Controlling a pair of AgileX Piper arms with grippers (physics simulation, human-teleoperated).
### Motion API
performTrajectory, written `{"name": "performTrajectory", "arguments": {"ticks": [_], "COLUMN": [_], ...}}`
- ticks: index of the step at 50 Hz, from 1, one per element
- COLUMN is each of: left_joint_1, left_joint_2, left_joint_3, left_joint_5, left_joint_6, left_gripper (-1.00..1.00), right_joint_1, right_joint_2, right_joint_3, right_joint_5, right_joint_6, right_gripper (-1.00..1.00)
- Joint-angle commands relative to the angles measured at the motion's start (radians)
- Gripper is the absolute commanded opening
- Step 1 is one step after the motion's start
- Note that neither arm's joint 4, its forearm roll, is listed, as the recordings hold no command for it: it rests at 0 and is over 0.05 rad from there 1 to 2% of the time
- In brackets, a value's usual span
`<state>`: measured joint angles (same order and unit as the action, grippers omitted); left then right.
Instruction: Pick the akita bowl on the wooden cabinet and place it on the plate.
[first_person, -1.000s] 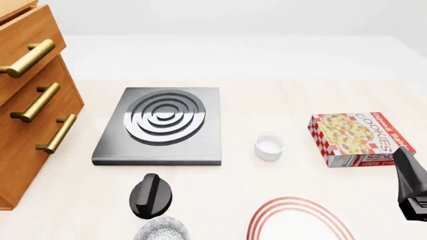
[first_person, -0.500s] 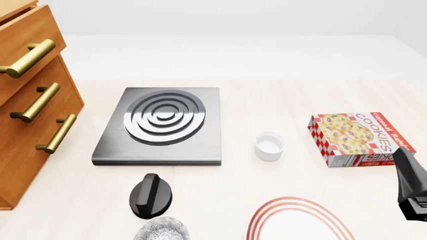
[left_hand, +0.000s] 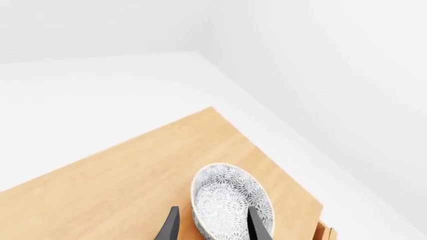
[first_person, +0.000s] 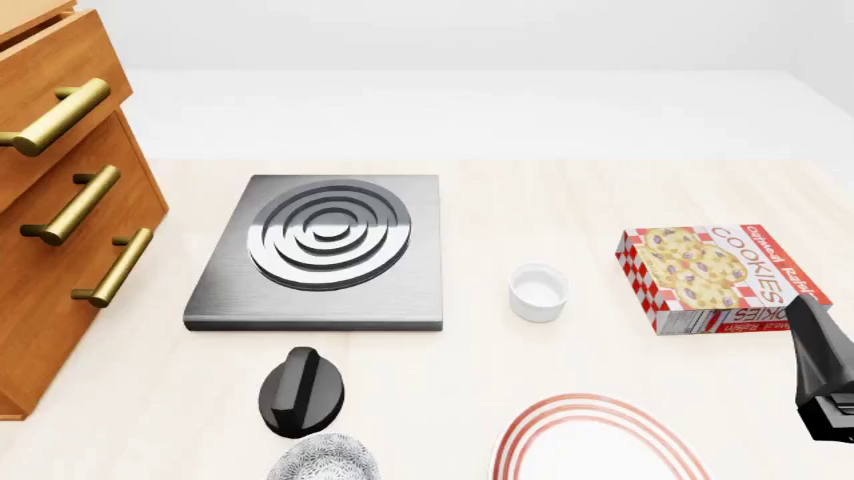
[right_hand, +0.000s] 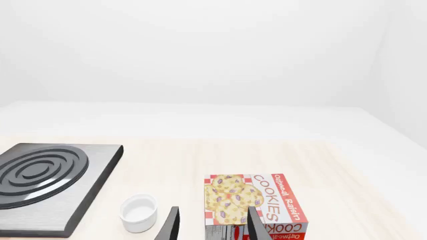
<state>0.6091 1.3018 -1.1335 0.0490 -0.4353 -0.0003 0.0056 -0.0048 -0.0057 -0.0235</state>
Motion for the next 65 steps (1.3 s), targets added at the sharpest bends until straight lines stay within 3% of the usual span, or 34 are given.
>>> {"name": "performTrajectory", "arguments": {"ticks": [1, 9, 20, 39, 40, 49, 61, 65], "left_joint_1": [-0.007, -0.008, -0.017, -0.044, -0.04, -0.007, -0.006, -0.036], "left_joint_2": [-0.014, -0.009, 0.038, 0.046, 0.042, -0.027, -0.09, -0.168], "left_joint_3": [0.004, 0.008, 0.013, 0.035, 0.035, 0.045, 0.089, 0.018], "left_joint_5": [-0.002, 0.005, 0.026, 0.02, 0.018, -0.014, -0.064, 0.069], "left_joint_6": [0.053, 0.047, -0.068, -0.149, -0.141, -0.088, -0.178, -0.2], "left_gripper": [1.0, 1.0, 1.0, 1.0, -1.0, -1.0, -1.0, -1.0], "right_joint_1": [0.0, 0.0, 0.0, 0.0, 0.0, 0.0, 0.0, 0.0], "right_joint_2": [0.0, 0.0, 0.0, 0.0, 0.0, 0.0, 0.0, 0.0], "right_joint_3": [0.0, 0.0, 0.0, 0.0, 0.0, 0.0, 0.0, 0.0], "right_joint_5": [0.0, 0.0, 0.0, 0.0, 0.0, 0.0, 0.0, 0.0], "right_joint_6": [0.0, 0.0, 0.0, 0.0, 0.0, 0.0, 0.0, 0.0], "right_gripper": [1.0, 1.0, 1.0, 1.0, 1.0, 1.0, 1.0, 1.0]}}
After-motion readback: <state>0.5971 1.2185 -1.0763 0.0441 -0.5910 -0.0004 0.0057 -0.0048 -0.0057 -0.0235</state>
